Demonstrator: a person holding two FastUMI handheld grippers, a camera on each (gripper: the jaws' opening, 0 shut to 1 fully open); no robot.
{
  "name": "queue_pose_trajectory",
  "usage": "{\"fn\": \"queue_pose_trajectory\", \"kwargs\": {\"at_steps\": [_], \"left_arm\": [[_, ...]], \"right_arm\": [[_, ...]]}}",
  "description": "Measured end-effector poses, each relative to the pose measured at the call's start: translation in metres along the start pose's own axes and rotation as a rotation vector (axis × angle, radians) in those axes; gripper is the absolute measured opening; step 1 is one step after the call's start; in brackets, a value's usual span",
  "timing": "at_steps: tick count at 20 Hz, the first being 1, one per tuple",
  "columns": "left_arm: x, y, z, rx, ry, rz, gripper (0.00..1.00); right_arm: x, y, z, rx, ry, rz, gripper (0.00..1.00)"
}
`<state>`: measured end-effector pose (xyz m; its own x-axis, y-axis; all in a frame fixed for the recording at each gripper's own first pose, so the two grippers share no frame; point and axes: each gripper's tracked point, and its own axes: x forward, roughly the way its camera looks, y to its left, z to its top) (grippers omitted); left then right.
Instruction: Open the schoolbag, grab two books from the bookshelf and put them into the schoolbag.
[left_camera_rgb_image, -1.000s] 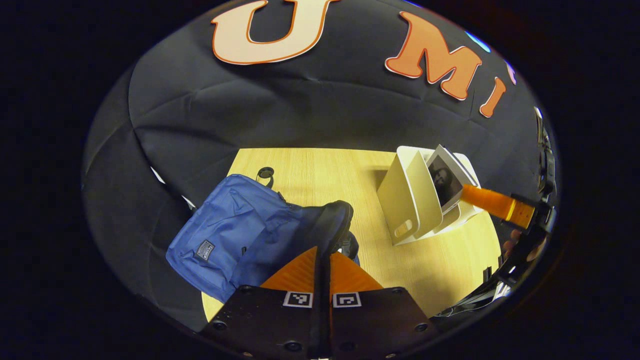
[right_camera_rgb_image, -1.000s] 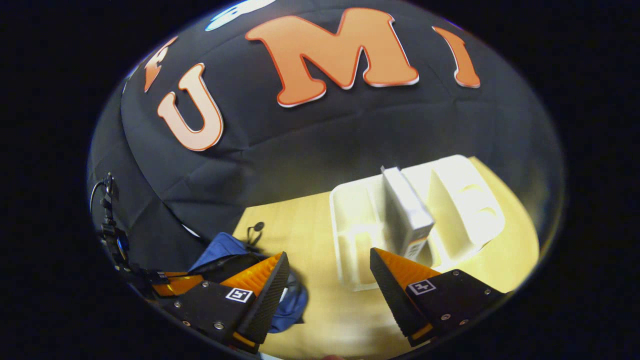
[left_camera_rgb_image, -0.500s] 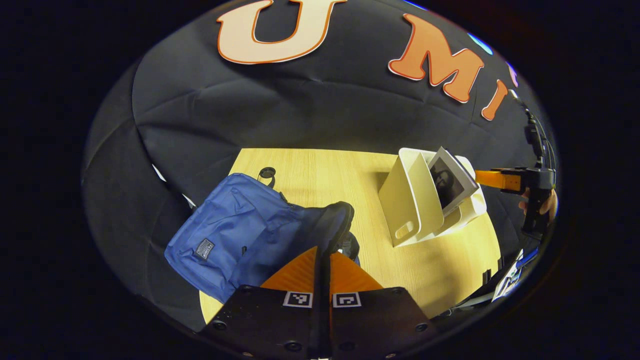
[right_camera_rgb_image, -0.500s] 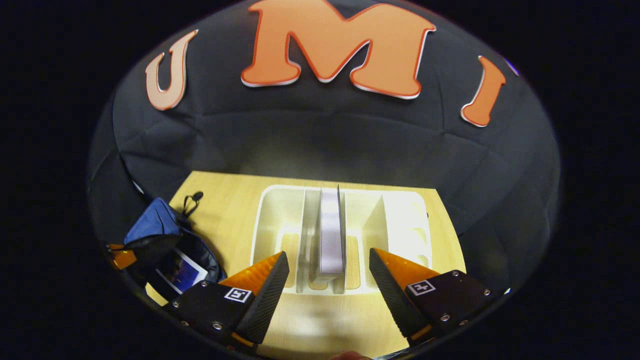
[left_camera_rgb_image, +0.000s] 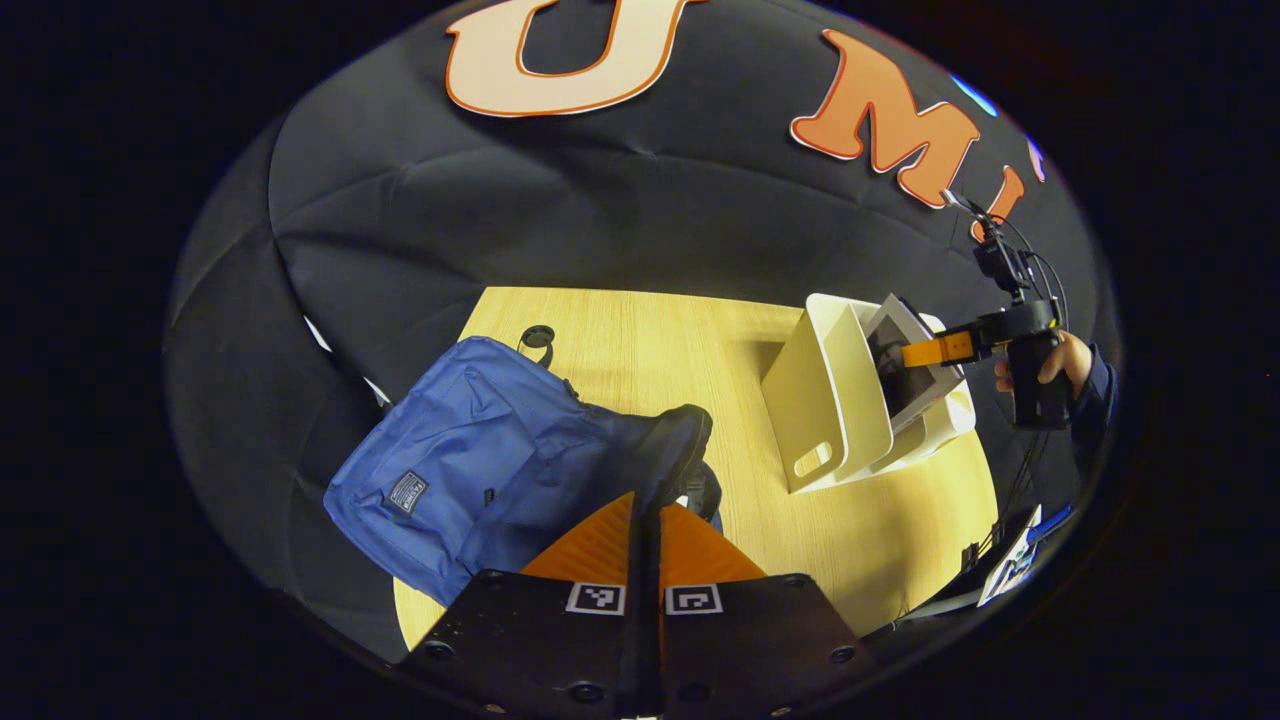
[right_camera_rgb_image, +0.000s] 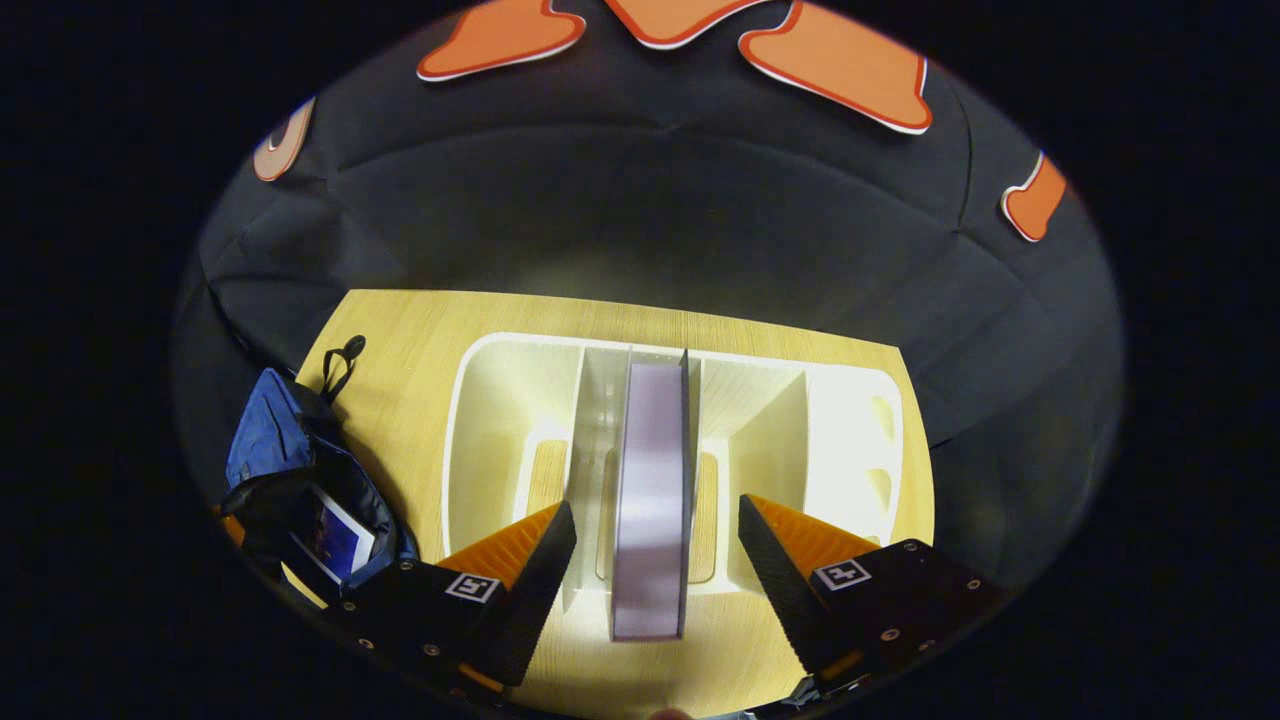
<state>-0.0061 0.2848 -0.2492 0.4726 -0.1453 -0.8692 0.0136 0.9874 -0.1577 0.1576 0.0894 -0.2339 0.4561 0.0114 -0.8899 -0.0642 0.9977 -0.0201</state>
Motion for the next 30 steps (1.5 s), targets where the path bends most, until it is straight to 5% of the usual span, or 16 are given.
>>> {"fn": "queue_pose_trajectory", "kwargs": {"at_steps": [2,3,5,8,10,11,17,18,19,30], "left_arm": [[0.002,0.001,-0.001,-0.005,0.006,0.0,0.01],[0.002,0.001,0.0,-0.006,0.008,0.001,0.01],[0.004,0.001,-0.001,-0.01,0.012,0.002,0.01],[0.006,0.002,0.0,-0.012,0.017,0.005,0.01],[0.006,0.001,0.002,-0.006,0.018,0.008,0.0],[0.006,0.0,0.002,-0.001,0.019,0.008,0.01],[0.002,-0.001,0.003,0.002,0.012,0.003,0.0],[0.002,-0.002,0.004,0.005,0.009,0.001,0.01],[0.001,-0.002,0.004,0.006,0.007,0.001,0.01],[-0.007,-0.005,0.008,0.022,-0.018,0.011,0.01]], "right_arm": [[0.009,-0.005,0.003,0.0,0.028,-0.006,0.98],[0.012,-0.009,0.002,-0.009,0.04,-0.015,0.84],[0.016,-0.009,0.0,-0.015,0.069,0.002,0.8],[0.016,0.006,-0.008,-0.003,0.116,0.053,0.49],[0.016,0.007,-0.009,0.004,0.134,0.063,0.47],[0.013,0.007,-0.011,0.004,0.139,0.071,0.38],[-0.024,-0.007,-0.007,0.044,0.105,0.11,0.35],[-0.037,-0.01,-0.005,0.049,0.09,0.126,0.44],[-0.05,-0.013,-0.002,0.057,0.069,0.138,0.35],[-0.206,-0.013,0.024,0.111,-0.179,0.302,0.34]]}}
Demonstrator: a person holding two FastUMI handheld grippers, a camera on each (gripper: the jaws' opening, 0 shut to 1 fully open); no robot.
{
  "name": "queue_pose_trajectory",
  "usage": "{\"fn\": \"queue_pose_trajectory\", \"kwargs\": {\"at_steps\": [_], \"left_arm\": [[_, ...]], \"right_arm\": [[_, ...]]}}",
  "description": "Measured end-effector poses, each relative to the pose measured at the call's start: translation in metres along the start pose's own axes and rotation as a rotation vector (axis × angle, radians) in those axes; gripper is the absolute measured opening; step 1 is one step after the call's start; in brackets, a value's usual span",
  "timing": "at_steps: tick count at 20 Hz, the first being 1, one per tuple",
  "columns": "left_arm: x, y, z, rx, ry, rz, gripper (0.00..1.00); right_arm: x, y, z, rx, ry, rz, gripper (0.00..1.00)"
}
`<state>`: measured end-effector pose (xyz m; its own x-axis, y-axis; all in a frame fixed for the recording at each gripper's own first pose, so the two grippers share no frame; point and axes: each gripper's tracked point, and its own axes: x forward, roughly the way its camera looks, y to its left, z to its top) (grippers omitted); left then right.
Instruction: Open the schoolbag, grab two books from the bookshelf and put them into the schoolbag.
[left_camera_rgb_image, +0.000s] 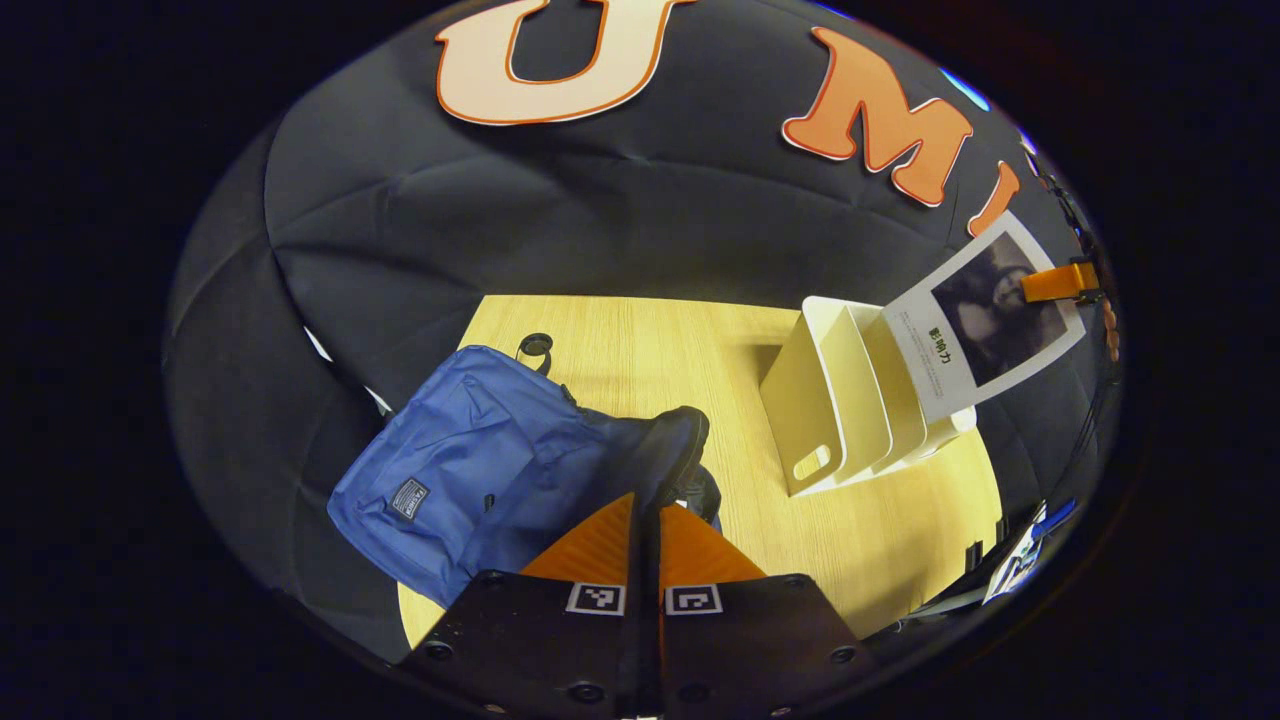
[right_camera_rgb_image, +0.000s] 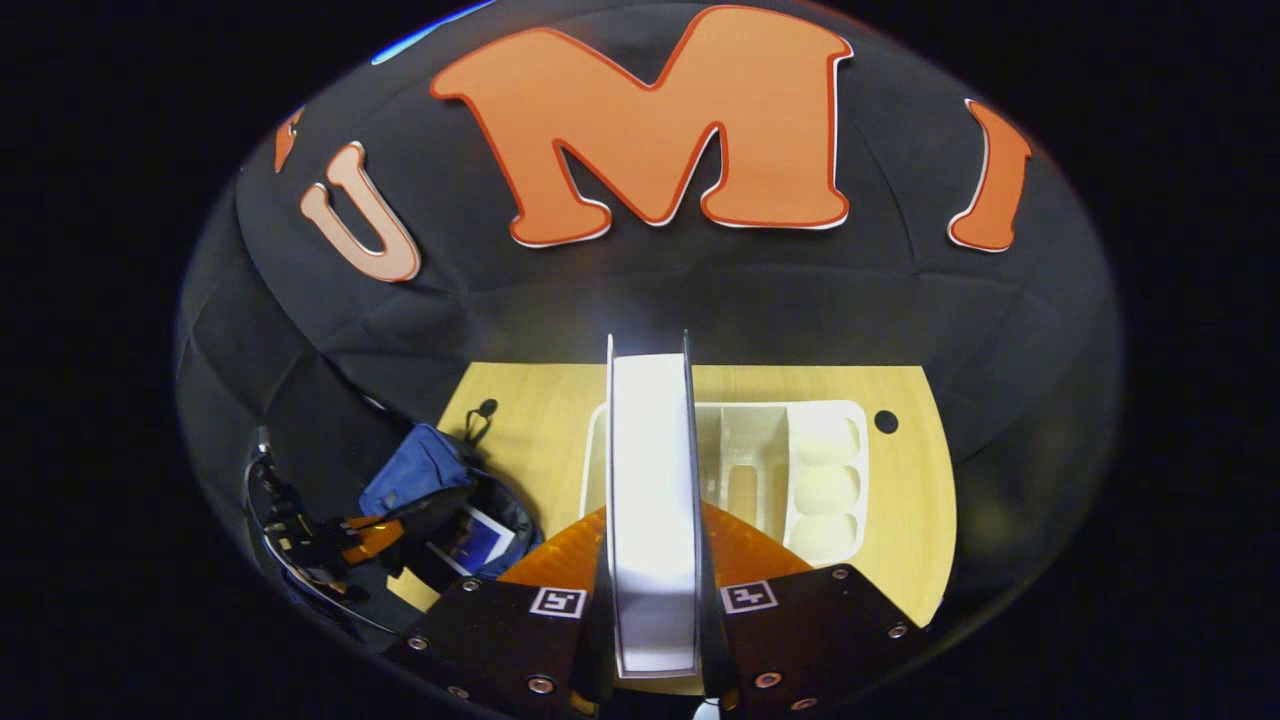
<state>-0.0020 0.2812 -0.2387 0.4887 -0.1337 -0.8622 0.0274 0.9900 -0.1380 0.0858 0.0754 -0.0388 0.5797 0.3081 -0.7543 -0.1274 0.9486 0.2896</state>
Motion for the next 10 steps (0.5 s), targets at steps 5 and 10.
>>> {"fn": "queue_pose_trajectory", "kwargs": {"at_steps": [5,10], "left_arm": [[-0.007,0.003,0.004,-0.007,-0.016,0.016,0.01],[-0.008,0.004,0.007,-0.011,-0.021,0.025,0.01]], "right_arm": [[-0.004,0.03,-0.023,0.083,-0.009,0.114,0.34],[0.015,0.069,-0.061,0.188,0.037,0.237,0.33]]}}
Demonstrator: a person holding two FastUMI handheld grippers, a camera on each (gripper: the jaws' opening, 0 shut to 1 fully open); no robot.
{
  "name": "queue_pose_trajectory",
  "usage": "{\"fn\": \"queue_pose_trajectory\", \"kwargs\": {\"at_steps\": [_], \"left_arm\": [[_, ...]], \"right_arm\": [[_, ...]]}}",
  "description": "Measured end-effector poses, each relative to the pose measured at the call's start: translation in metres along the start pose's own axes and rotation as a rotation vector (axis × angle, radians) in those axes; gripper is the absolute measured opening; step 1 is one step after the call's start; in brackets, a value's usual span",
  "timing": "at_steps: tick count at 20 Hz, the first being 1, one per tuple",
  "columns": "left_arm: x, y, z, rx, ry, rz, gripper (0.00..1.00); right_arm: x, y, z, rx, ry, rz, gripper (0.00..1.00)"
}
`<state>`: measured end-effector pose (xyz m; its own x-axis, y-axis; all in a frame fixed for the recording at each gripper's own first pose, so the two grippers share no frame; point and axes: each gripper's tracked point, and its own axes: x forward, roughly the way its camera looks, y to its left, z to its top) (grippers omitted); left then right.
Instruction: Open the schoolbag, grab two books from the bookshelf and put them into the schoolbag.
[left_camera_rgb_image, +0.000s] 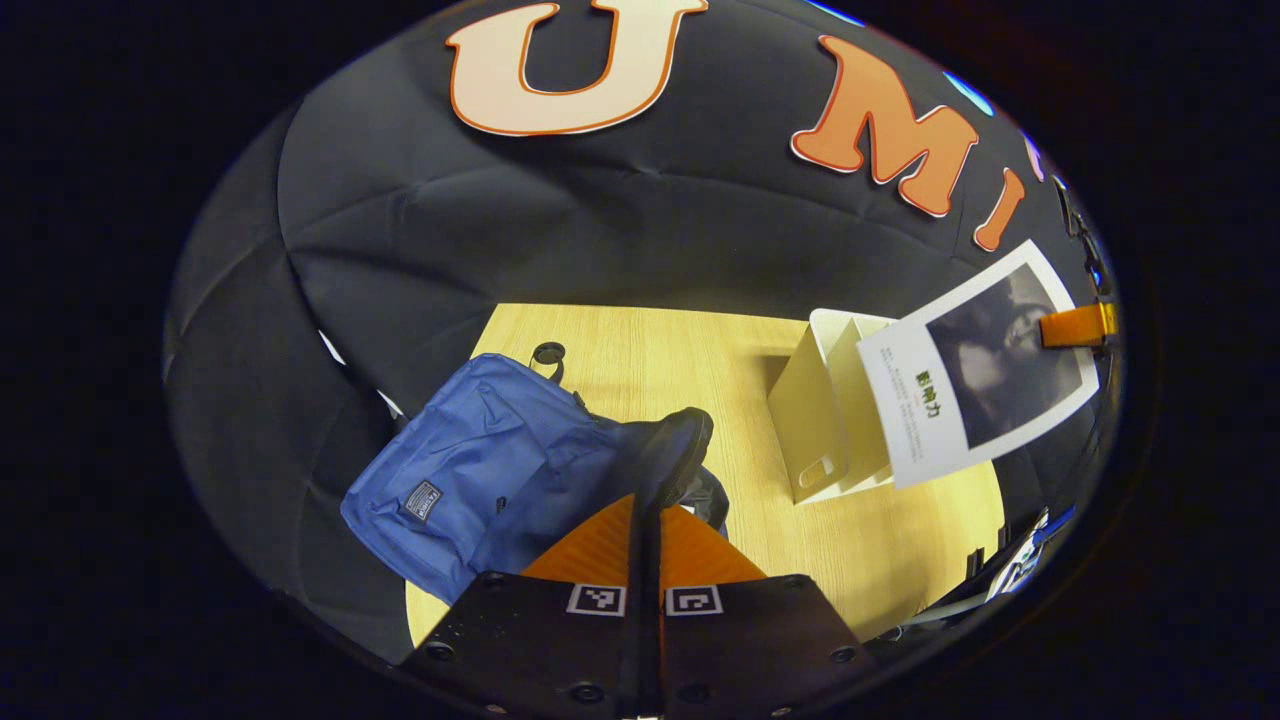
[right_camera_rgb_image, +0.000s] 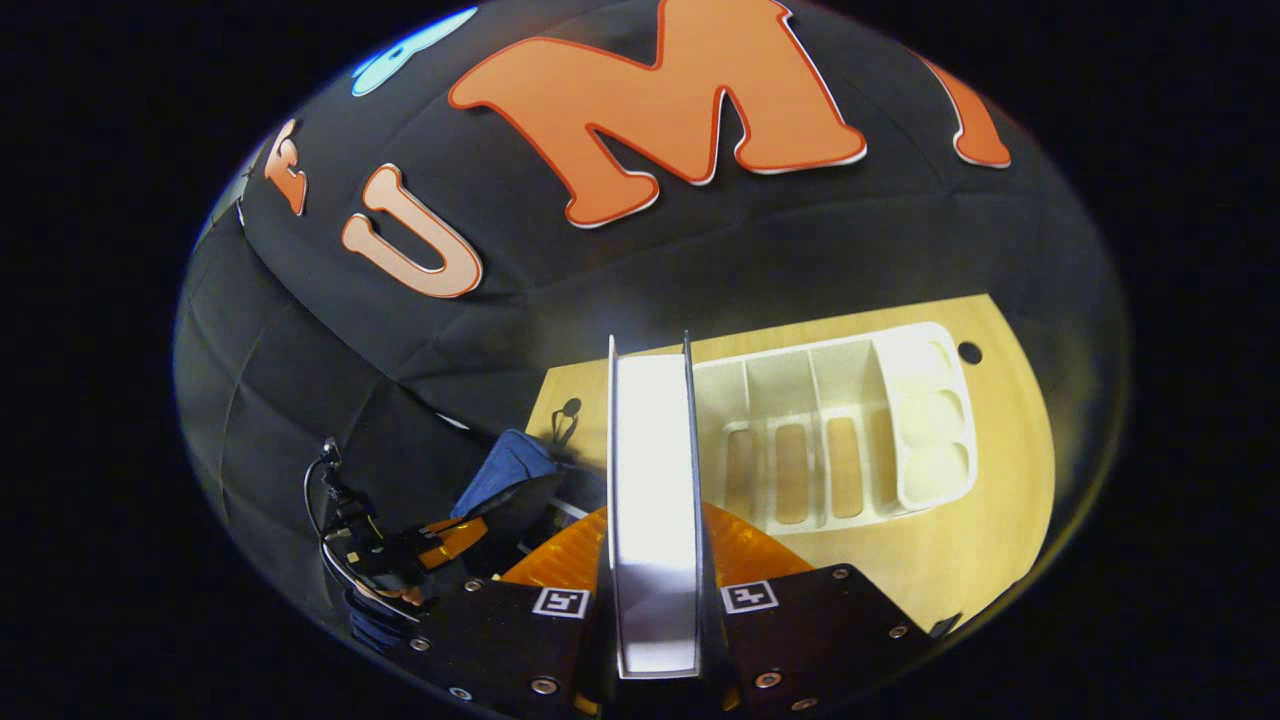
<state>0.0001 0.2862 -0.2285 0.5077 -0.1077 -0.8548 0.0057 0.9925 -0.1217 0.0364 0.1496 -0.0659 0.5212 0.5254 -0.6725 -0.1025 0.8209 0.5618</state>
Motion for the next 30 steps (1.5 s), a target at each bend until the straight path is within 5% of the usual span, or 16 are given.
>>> {"fn": "queue_pose_trajectory", "kwargs": {"at_steps": [3,19,30], "left_arm": [[-0.002,0.0,0.002,0.001,-0.002,0.003,0.01],[-0.005,-0.001,0.004,-0.009,0.009,0.007,0.01],[-0.001,-0.026,-0.01,0.034,0.067,-0.043,0.01]], "right_arm": [[0.021,0.023,-0.036,0.095,0.063,0.108,0.33],[0.158,0.103,-0.172,0.379,0.21,0.251,0.33],[0.236,0.135,-0.182,0.581,0.057,0.289,0.33]]}}
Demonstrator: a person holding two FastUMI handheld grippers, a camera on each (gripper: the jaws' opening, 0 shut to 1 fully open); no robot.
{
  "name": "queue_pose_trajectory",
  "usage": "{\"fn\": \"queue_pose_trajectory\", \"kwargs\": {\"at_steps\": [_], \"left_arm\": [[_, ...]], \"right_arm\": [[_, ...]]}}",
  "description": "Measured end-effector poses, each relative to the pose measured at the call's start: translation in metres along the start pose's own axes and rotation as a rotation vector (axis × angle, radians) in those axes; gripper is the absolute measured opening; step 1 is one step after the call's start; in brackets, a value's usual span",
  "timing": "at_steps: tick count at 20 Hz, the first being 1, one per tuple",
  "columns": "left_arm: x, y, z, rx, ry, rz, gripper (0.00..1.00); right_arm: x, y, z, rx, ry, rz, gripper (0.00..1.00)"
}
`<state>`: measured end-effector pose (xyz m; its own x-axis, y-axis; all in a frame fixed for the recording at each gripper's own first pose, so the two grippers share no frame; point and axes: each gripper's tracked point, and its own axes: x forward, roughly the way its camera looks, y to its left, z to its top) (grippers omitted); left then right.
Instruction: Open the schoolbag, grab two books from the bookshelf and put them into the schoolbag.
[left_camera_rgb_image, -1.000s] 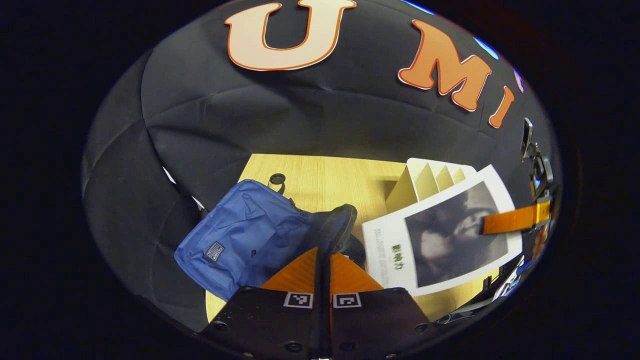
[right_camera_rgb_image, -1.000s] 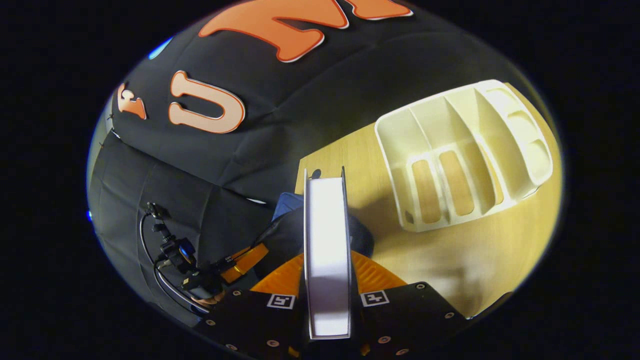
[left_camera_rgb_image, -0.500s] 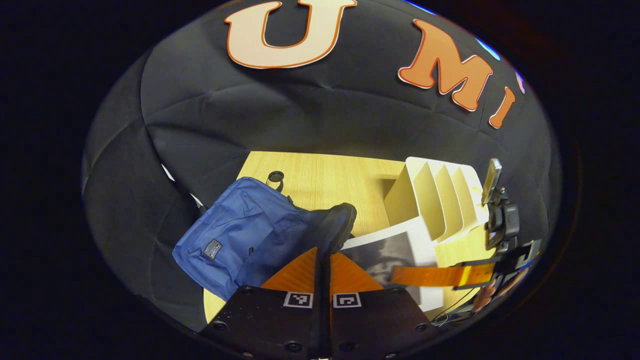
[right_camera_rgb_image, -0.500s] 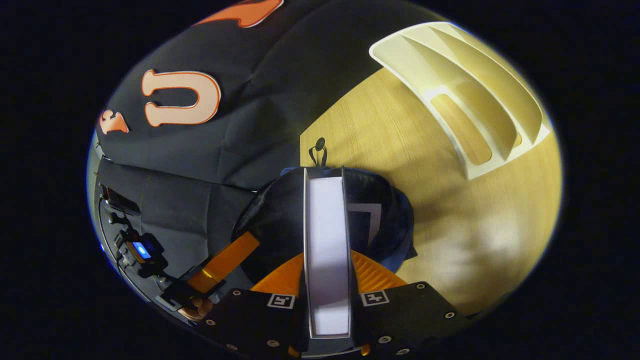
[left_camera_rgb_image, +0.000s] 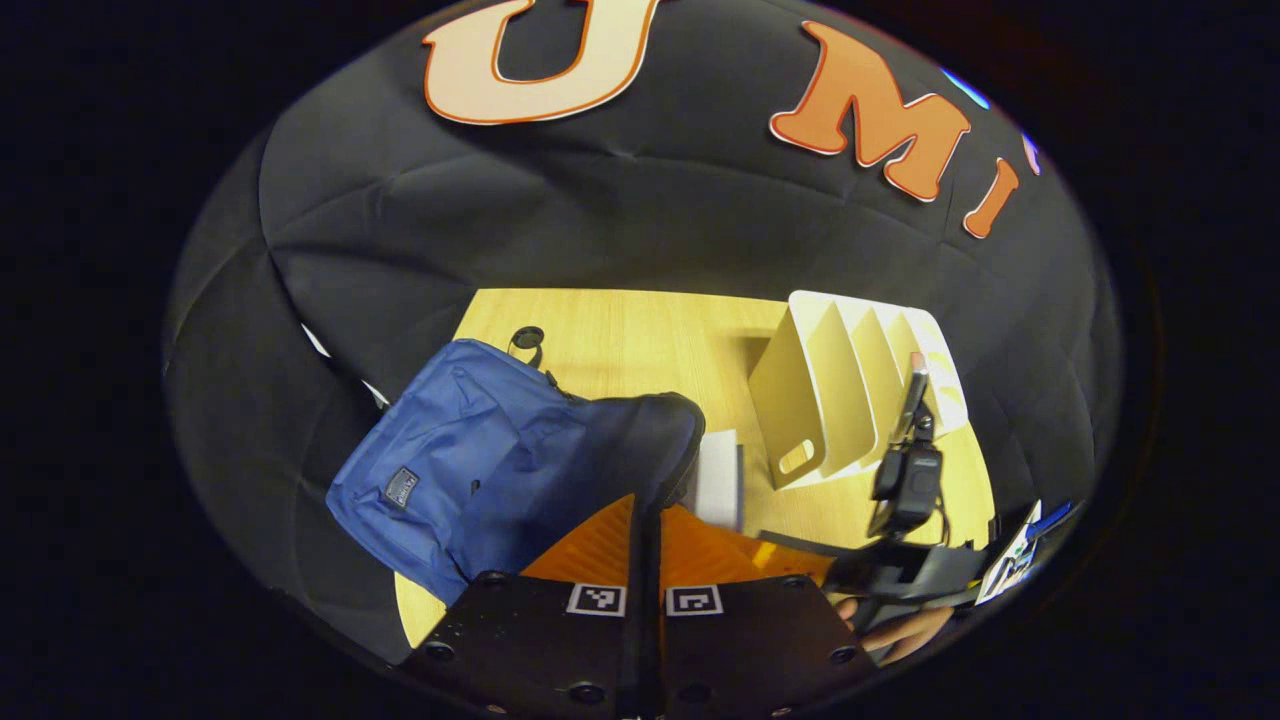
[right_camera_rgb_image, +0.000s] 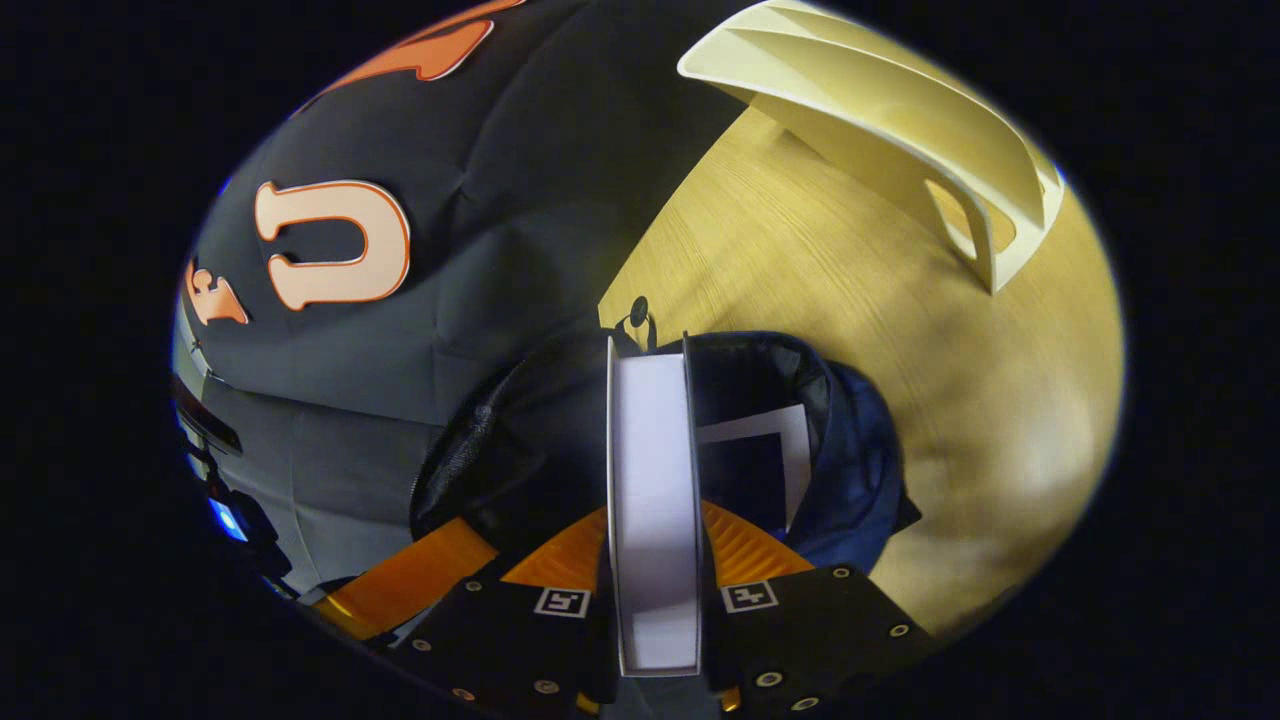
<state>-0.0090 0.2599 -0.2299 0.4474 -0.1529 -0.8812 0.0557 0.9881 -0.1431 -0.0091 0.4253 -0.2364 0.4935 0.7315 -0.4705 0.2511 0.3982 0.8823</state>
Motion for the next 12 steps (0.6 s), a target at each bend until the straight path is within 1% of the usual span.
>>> {"fn": "queue_pose_trajectory", "kwargs": {"at_steps": [3,4,5,6,7,9,10,11,12], "left_arm": [[0.0,-0.009,-0.002,0.032,0.014,-0.013,0.01],[-0.001,-0.007,0.001,0.044,0.01,0.001,0.01],[0.001,-0.007,0.003,0.043,0.0,-0.004,0.01],[0.001,-0.006,0.003,0.044,0.004,-0.004,0.01],[0.001,-0.006,0.002,0.037,0.003,-0.006,0.0],[0.002,-0.005,0.002,0.035,0.005,-0.008,0.01],[0.003,-0.004,0.004,0.033,0.0,-0.007,0.0],[0.004,-0.001,0.003,0.035,-0.001,0.0,0.0],[0.004,0.001,0.006,0.029,-0.008,0.0,0.0]], "right_arm": [[0.019,0.004,-0.013,0.008,0.001,0.021,0.33],[0.025,0.002,-0.011,0.015,0.01,0.027,0.33],[0.027,0.003,-0.019,0.022,0.012,0.033,0.33],[0.03,0.003,-0.021,0.027,0.024,0.042,0.22],[0.033,0.003,-0.026,0.046,0.047,0.048,0.33],[0.035,-0.001,-0.033,0.092,0.111,0.028,0.35],[0.033,-0.005,-0.032,0.086,0.129,0.005,0.39],[0.03,-0.006,-0.03,0.066,0.122,-0.001,0.42],[0.026,-0.006,-0.03,0.05,0.133,0.0,0.5]]}}
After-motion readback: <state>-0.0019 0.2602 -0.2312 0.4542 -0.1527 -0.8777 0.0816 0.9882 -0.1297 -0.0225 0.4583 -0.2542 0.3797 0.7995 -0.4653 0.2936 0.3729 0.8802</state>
